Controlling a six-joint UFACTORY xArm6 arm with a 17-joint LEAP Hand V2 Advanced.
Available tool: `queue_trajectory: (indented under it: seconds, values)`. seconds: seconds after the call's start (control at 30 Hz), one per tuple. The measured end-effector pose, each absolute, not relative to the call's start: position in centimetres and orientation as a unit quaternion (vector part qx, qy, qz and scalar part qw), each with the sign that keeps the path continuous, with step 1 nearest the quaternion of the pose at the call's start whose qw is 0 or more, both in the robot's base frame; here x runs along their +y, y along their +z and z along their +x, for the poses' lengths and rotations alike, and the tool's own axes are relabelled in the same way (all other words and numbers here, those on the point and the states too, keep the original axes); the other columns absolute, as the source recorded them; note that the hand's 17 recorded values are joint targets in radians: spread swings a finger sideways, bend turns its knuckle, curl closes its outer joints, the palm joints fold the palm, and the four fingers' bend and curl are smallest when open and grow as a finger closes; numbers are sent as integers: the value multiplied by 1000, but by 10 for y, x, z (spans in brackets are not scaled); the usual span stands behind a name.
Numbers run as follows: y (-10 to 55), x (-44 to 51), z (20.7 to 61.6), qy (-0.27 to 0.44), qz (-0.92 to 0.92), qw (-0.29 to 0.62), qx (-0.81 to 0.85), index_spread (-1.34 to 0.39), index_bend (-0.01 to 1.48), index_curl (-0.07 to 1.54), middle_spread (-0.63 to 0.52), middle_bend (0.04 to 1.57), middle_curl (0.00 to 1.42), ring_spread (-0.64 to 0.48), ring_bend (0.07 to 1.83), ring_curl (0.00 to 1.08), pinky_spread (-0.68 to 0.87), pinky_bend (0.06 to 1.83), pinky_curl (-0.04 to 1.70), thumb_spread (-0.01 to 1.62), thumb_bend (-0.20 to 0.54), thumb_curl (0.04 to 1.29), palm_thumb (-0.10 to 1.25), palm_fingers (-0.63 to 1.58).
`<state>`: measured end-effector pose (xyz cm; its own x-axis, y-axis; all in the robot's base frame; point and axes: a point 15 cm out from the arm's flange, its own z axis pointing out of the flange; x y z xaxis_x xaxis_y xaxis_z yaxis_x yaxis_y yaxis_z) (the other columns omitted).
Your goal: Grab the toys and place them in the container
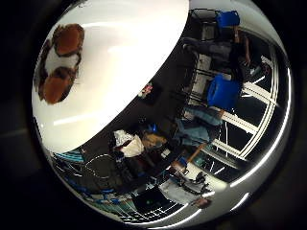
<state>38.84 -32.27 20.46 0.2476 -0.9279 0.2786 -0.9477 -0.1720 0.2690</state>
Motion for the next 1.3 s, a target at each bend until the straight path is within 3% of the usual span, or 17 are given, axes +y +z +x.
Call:
queue_trajectory:
  seconds: [0.4,0.5,0.6,0.67,0.7,0.73,0.8,0.87,1.0,1.03,1.2,1.3]
  values:
    - [158,-292,377,2,778,205,-594,-401,162,263,107,190,293,239,244,261,443,467,307,1008,-26,298,556,-5]
    - [153,-292,373,1,775,211,-595,-381,141,254,41,266,323,213,271,264,445,431,293,1008,-16,304,590,110]
    - [156,-294,375,11,776,208,-596,-318,129,231,-132,433,386,35,473,313,375,423,280,1007,-15,323,675,380]
    - [162,-297,378,23,777,204,-595,-332,169,247,-234,552,447,-148,693,383,134,487,291,1006,-21,326,688,726]
    - [164,-298,377,23,777,204,-595,-357,175,251,-285,598,486,-245,820,427,-111,619,311,1004,-24,324,687,937]
    - [165,-298,377,23,777,205,-595,-383,212,272,-318,636,520,-297,895,461,-257,677,330,998,-26,323,684,1046]
    - [170,-299,378,27,777,204,-594,-422,269,326,-352,704,591,-325,988,527,-375,829,406,994,-27,322,681,1150]
    - [179,-302,378,35,778,203,-594,-470,498,454,-387,803,705,-324,1105,600,-381,1072,524,995,-26,319,672,1188]
    - [201,-305,372,41,780,200,-592,-441,878,684,-396,1011,893,-307,1242,707,-303,1304,678,1006,-15,322,706,1122]
    - [209,-306,368,41,778,201,-594,-413,961,744,-382,1069,940,-300,1276,737,-282,1337,717,1017,1,334,773,1098]
    - [229,-302,338,8,765,206,-610,-327,1065,854,-329,1170,1028,-278,1341,806,-220,1371,825,1072,22,392,967,1042]
    - [250,-286,318,-22,768,217,-602,-296,1077,885,-305,1187,1050,-270,1355,830,-206,1371,878,1103,4,418,1009,1021]
